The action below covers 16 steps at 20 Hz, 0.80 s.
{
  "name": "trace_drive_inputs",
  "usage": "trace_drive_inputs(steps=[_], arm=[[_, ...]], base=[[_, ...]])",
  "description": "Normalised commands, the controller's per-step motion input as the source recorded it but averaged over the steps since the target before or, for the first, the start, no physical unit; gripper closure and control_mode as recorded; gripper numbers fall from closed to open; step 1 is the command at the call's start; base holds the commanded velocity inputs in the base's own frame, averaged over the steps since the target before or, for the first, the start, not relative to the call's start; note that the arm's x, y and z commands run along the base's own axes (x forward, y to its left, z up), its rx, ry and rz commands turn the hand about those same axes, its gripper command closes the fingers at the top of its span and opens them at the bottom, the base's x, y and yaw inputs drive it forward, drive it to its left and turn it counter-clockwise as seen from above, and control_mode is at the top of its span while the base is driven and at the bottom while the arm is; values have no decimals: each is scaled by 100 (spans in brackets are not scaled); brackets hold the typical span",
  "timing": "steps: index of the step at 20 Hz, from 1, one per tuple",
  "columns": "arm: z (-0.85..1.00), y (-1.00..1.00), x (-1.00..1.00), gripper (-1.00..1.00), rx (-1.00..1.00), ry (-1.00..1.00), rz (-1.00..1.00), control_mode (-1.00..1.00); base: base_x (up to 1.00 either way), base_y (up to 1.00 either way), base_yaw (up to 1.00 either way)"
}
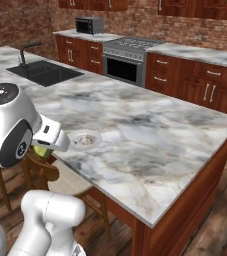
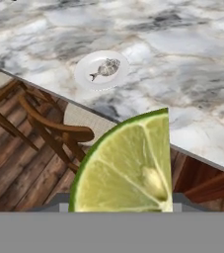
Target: Take the lemon wedge from the fridge and place it on the plate with fish on the dining counter.
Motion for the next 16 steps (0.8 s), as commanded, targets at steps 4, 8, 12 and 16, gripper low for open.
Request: trace_drive_inputs(steps=[4, 8, 12, 16], arm=[[-11, 79, 100, 100, -12, 6, -18, -100], [-11, 96, 100, 100, -15, 5, -19, -100], [-23, 32, 100, 100, -6, 9, -9, -100], [-36, -1, 100, 100, 0, 13, 0, -100]], base=[[0, 0, 0], [0, 0, 0], [0, 0, 0], [0, 0, 0]])
